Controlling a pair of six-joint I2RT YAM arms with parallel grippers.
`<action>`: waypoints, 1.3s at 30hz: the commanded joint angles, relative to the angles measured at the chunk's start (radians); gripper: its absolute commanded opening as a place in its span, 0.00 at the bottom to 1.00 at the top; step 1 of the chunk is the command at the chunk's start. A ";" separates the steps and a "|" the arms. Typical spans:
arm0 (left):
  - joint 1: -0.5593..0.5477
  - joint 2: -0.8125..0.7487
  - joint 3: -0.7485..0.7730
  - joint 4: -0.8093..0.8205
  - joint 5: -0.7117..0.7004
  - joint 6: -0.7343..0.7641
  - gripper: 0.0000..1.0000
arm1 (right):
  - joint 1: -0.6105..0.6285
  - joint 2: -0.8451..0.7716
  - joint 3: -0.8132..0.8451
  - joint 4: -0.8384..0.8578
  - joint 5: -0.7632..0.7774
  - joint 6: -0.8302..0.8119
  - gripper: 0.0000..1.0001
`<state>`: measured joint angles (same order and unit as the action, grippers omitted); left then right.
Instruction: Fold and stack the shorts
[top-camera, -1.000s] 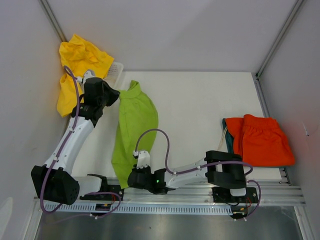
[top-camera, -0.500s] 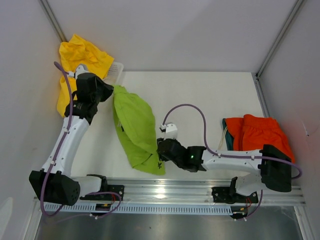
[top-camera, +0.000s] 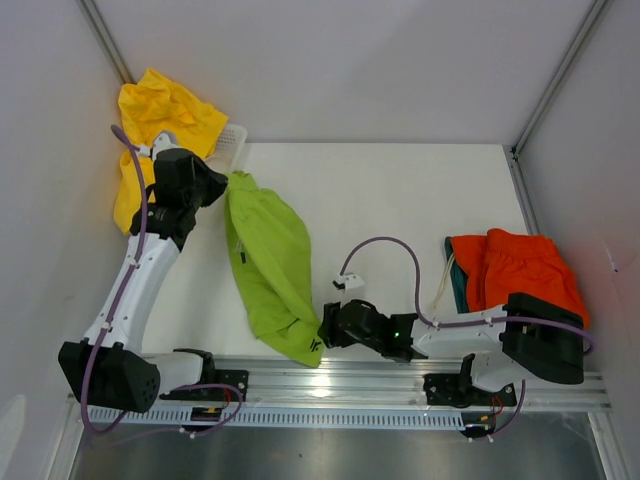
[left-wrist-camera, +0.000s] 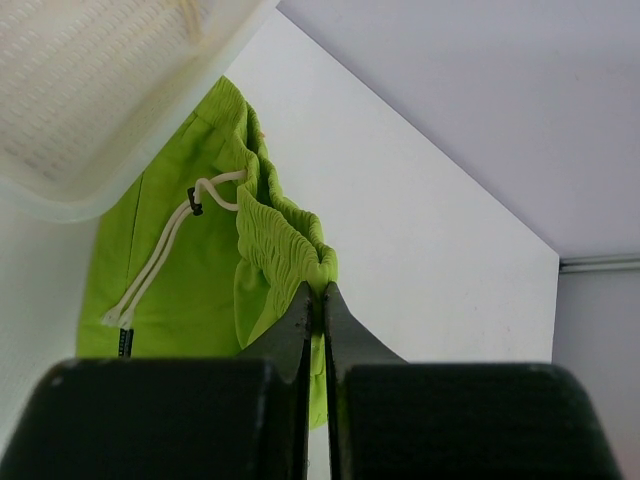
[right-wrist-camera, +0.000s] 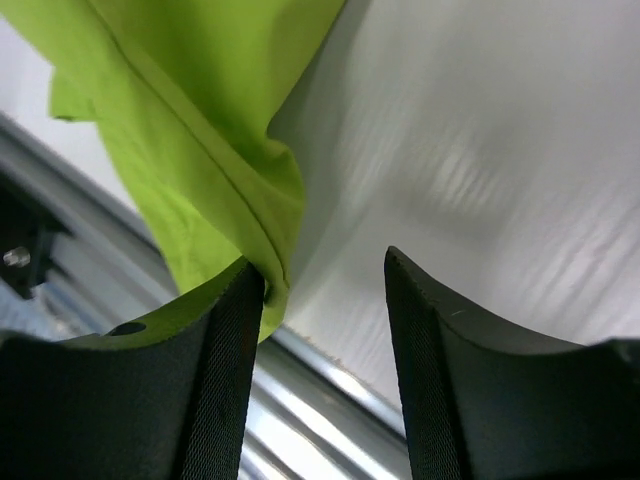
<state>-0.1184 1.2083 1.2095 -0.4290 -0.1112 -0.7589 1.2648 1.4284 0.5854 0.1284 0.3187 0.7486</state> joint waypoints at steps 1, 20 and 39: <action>0.008 -0.033 0.016 0.055 -0.001 0.015 0.00 | 0.040 -0.052 -0.056 0.178 -0.046 0.109 0.54; 0.008 -0.039 0.012 0.055 -0.007 0.012 0.00 | 0.228 0.125 -0.009 0.263 0.072 0.258 0.50; 0.010 -0.032 0.053 0.013 -0.010 -0.025 0.00 | 0.216 0.149 0.071 0.090 0.106 0.184 0.00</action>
<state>-0.1184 1.2079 1.2102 -0.4305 -0.1112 -0.7628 1.4933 1.6127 0.5808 0.3515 0.3702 0.9489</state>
